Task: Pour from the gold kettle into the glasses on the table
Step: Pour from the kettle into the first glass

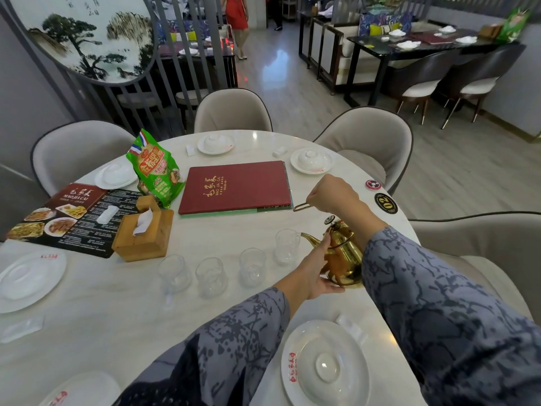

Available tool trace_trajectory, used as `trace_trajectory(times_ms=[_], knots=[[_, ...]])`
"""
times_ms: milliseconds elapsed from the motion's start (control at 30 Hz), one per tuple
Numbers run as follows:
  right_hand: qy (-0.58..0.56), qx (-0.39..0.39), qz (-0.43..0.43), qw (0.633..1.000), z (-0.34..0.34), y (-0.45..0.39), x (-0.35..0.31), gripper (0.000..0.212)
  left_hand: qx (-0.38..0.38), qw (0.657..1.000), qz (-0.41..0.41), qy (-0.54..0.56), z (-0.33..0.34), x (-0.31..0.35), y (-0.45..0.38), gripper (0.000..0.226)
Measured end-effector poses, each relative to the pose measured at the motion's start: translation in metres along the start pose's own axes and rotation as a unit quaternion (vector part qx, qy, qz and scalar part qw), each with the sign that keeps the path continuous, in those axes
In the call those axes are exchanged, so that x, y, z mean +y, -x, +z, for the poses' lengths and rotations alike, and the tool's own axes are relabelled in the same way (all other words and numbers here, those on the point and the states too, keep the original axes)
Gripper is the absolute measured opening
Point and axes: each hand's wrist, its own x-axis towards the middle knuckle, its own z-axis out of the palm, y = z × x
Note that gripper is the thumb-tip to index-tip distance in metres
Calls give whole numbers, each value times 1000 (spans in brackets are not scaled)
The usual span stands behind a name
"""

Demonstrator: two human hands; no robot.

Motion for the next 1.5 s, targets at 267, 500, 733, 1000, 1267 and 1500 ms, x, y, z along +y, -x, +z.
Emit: trace_trajectory(times_ms=[267,500,733,1000,1267,1500], knots=[[3,-6,4,1000,1,0,-1,32,0,1000,-3,1,0,-1,-4,75],[-16,-3,12,1000,6,-1,0,34,-4,1000,-3,-9,-6,-1,-13,77],[-46,3,36,998,19,-3,5,27,4,1000,3,-17,-17,-5,-25,75],[-133,33,30,990,36,6,27,28,41,996,16,-77,-32,-12,-45,70],[-172,71,2,983,37,22,37,26,61,991,37,-113,-40,-13,-44,66],[-214,85,-14,973,31,34,36,25,87,987,65,-115,-44,-12,-38,79]])
